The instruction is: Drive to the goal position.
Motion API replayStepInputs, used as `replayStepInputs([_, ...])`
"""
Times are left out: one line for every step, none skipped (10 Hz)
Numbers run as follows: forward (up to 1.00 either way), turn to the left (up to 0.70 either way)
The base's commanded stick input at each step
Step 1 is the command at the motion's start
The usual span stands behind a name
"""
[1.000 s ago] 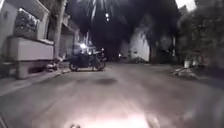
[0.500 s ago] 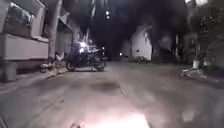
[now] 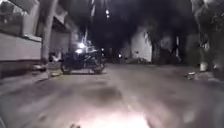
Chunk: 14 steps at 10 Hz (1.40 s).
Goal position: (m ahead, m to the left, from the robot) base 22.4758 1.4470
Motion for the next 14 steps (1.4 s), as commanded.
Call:
replayStepInputs([1.00, -0.27])
replayStepInputs([1.00, -0.27])
replayStepInputs([1.00, -0.27])
replayStepInputs([1.00, -0.27])
replayStepInputs([1.00, -0.27])
replayStepInputs([1.00, -0.27])
replayStepInputs([1.00, -0.03])
replayStepInputs([1.00, 0.00])
replayStepInputs([1.00, 0.00])
replayStepInputs([1.00, 0.00])
replayStepInputs([1.00, 0.00])
replayStepInputs([1.00, 0.00])
replayStepInputs([1.00, 0.00])
replayStepInputs([1.00, 0.00])
